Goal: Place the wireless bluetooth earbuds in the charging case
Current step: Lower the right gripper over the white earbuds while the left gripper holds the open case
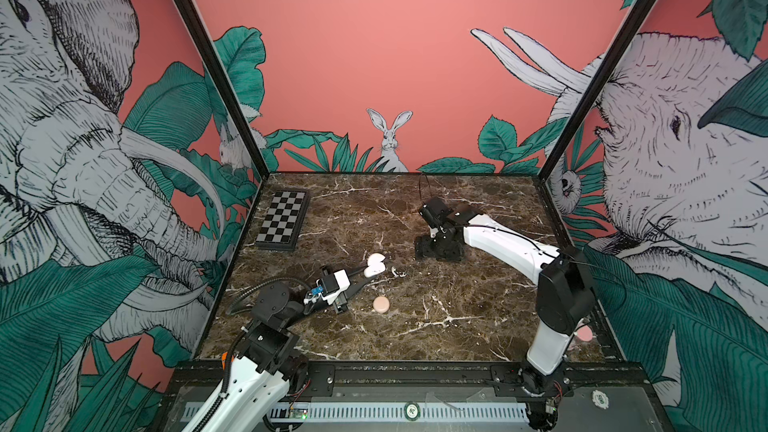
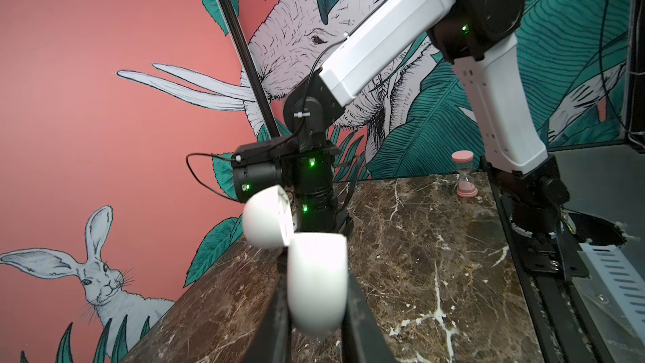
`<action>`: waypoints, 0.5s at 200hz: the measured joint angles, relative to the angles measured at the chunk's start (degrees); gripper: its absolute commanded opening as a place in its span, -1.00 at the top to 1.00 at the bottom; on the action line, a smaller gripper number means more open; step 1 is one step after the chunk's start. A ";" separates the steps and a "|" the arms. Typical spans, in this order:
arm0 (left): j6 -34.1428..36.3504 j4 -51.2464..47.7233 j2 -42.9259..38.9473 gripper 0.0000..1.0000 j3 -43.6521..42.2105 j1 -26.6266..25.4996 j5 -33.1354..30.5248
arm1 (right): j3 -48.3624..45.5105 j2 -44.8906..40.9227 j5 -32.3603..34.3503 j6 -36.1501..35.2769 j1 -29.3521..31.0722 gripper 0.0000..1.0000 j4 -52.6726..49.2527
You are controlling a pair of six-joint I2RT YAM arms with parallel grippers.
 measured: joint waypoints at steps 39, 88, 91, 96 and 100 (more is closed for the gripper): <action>0.81 -8.68 -4.13 1.00 2.23 -4.37 -2.34 | 1.95 2.80 1.14 1.36 5.27 -0.73 1.36; -0.02 -11.91 -7.26 1.00 2.32 -5.92 -4.22 | 2.71 3.19 1.55 2.89 9.70 -0.69 2.10; -0.02 -11.93 -7.15 1.00 2.32 -5.92 -4.33 | 2.71 3.21 1.53 2.91 9.79 -0.68 2.19; -0.02 -11.93 -6.97 1.00 2.32 -5.92 -4.42 | 2.69 3.23 1.53 2.95 9.90 -0.68 2.29; -0.04 -11.93 -6.73 1.00 2.29 -5.92 -4.50 | 2.67 3.28 1.55 2.95 9.97 -0.68 2.38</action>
